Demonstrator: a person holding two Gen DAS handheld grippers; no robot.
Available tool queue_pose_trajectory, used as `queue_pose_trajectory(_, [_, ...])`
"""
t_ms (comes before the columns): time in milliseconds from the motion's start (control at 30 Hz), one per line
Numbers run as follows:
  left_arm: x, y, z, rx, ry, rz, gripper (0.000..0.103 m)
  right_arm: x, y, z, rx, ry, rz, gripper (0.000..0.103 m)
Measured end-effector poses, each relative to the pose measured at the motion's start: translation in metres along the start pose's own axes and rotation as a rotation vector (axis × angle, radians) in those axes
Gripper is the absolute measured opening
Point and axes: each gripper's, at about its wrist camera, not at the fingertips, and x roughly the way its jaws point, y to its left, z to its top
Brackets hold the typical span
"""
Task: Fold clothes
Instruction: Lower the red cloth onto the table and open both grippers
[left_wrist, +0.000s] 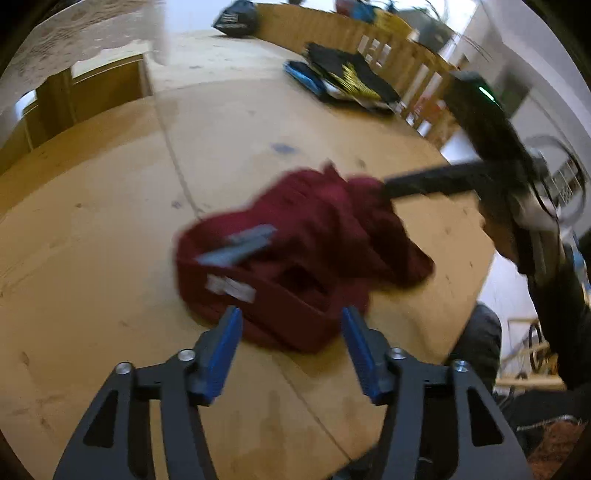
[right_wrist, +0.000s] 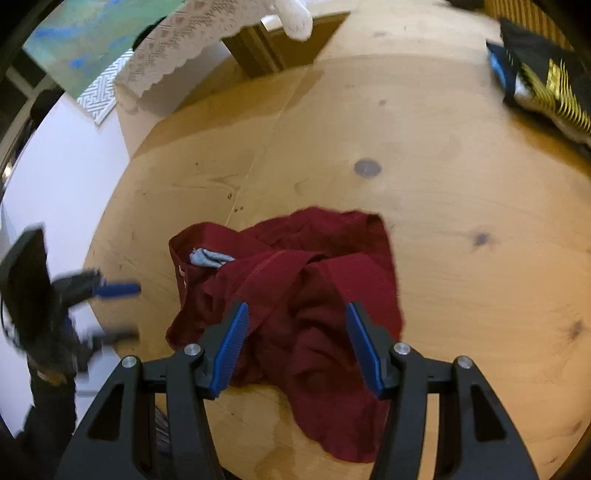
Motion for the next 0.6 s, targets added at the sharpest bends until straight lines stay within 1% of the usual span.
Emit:
queue_pose_trajectory(33, [0.001, -0.008, -0.003, 0.016, 0.008, 0.007, 0.061, 0.0, -0.001, -0.004, 0.001, 0.001, 0.001, 0.055])
queue_pose_trajectory(67, [0.002, -0.017, -0.006, 0.044, 0.012, 0.038, 0.064, -0.001, -0.004, -0.008, 0.007, 0.001, 0.005, 0.055])
queue_pose_trajectory(100, [0.004, -0.026, -0.008, 0.08, 0.011, 0.088, 0.065, -0.003, -0.006, -0.013, 0.012, 0.0, 0.01, 0.055])
queue_pose_trajectory(167, [0.011, -0.043, -0.011, 0.154, 0.01, 0.211, 0.067, -0.005, -0.009, -0.02, 0.022, 0.003, 0.016, 0.055])
queue_pose_trajectory(200, [0.016, -0.046, -0.01, 0.163, 0.016, 0.222, 0.067, -0.006, -0.009, -0.024, 0.027, 0.006, 0.016, 0.055])
queue_pose_trajectory(333, [0.033, -0.05, -0.005, 0.154, 0.047, 0.182, 0.066, -0.011, -0.012, -0.033, 0.032, 0.01, 0.004, 0.055])
queue_pose_trajectory(367, [0.038, -0.049, -0.003, 0.155, 0.053, 0.192, 0.062, -0.012, -0.014, -0.034, 0.035, 0.008, 0.003, 0.055])
queue_pose_trajectory(400, [0.042, -0.047, -0.002, 0.155, 0.058, 0.202, 0.052, -0.013, -0.016, -0.035, 0.04, 0.006, 0.005, 0.055])
queue_pose_trajectory(467, [0.047, -0.043, 0.0, 0.146, 0.06, 0.2, 0.038, -0.014, -0.019, -0.037, 0.047, 0.003, 0.008, 0.055])
queue_pose_trajectory(533, [0.049, -0.04, 0.0, 0.125, 0.048, 0.185, 0.037, -0.013, -0.021, -0.04, 0.051, 0.002, 0.007, 0.055])
queue_pose_trajectory(567, [0.048, -0.039, -0.001, 0.123, 0.041, 0.175, 0.03, -0.012, -0.022, -0.041, 0.053, 0.004, 0.006, 0.055])
queue_pose_trajectory(600, [0.046, -0.038, -0.001, 0.128, 0.035, 0.161, 0.019, -0.01, -0.022, -0.041, 0.056, 0.007, 0.006, 0.055])
